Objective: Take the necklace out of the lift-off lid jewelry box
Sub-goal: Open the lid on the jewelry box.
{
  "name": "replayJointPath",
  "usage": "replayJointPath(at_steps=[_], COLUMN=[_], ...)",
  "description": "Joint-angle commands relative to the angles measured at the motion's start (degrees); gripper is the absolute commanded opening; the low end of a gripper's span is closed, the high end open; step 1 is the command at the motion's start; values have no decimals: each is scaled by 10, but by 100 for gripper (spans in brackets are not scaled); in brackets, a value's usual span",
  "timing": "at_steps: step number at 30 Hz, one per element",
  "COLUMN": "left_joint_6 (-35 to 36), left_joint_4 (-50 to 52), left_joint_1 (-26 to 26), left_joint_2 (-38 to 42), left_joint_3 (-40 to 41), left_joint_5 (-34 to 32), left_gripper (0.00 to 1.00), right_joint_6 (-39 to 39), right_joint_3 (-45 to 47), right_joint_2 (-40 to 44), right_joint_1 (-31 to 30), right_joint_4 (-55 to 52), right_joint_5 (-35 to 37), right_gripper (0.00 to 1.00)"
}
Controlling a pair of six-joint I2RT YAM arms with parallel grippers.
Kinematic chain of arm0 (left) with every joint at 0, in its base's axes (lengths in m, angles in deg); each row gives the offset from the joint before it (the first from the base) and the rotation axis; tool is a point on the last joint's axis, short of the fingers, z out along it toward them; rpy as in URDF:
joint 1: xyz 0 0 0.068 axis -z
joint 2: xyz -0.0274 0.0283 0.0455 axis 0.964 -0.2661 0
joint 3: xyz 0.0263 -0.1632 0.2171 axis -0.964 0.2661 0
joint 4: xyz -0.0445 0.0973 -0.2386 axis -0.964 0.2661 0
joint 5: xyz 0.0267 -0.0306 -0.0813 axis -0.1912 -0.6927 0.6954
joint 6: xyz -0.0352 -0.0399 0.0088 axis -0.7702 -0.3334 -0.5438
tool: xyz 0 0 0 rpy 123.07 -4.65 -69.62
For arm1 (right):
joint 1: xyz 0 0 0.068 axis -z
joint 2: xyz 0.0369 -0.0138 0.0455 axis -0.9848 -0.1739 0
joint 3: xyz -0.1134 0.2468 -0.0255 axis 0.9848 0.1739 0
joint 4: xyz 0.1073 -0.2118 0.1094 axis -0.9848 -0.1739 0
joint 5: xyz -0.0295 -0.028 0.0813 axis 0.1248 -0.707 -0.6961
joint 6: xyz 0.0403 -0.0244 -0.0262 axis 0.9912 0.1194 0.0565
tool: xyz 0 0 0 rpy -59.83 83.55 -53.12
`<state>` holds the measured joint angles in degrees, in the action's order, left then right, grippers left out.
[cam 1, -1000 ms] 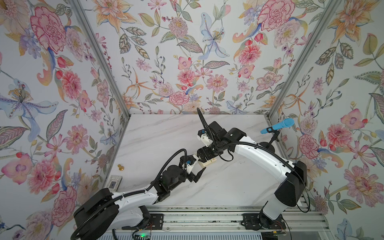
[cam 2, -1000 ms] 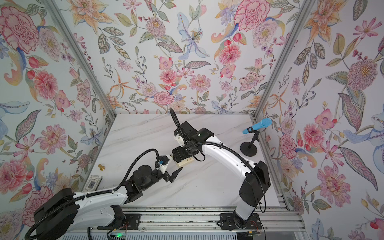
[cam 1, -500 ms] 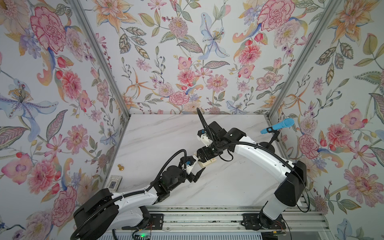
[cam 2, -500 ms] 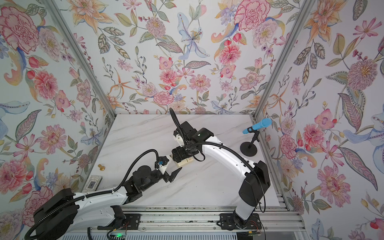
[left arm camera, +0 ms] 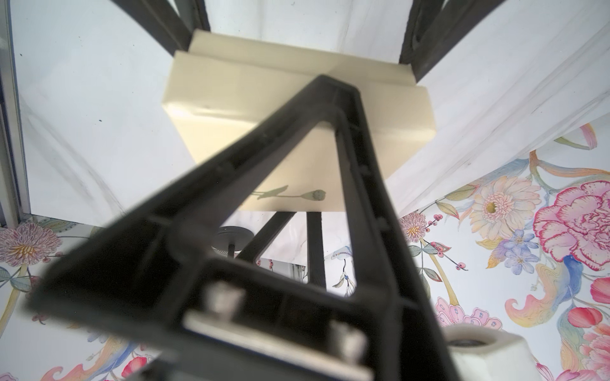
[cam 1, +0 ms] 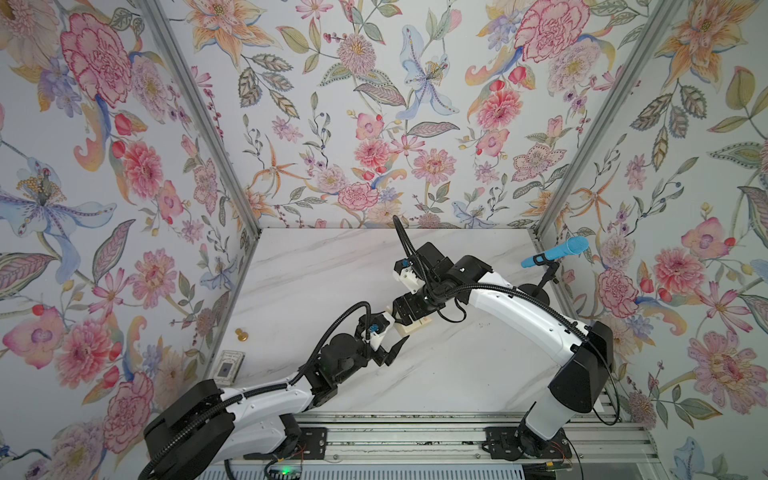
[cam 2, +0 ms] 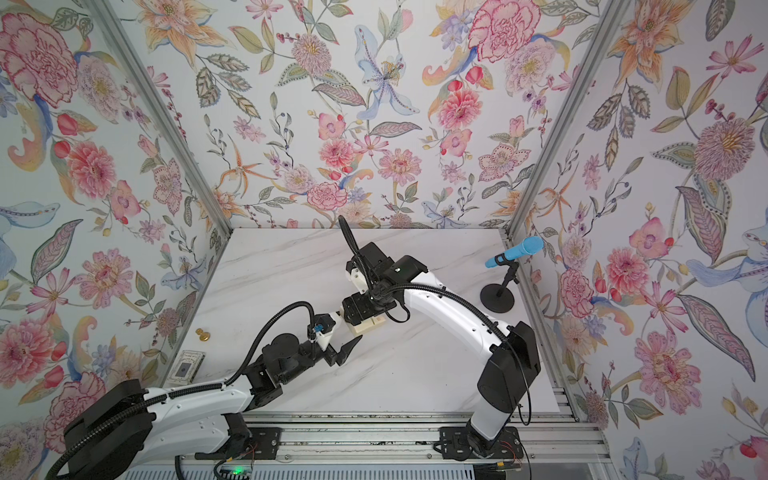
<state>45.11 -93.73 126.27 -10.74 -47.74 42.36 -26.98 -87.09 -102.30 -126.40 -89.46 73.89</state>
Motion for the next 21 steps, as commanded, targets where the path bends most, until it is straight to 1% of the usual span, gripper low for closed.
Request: replayJointPath(at_steps=[1, 21], left_joint_6=[5, 7], left_joint_4=[-11, -37], left_joint_1=[-7, -7], left_joint_2=[6, -2], left_joint_3=[11, 24], left_joint_5=[1, 4], left_gripper=[82, 82], right_joint_6=[4, 8], right_joint_3=[-25, -32], right_joint_2=[5, 31], right_joint_1=[4, 22], right_joint_4=[-17, -17], right_joint_5=[-5, -30], right_gripper=[83, 82])
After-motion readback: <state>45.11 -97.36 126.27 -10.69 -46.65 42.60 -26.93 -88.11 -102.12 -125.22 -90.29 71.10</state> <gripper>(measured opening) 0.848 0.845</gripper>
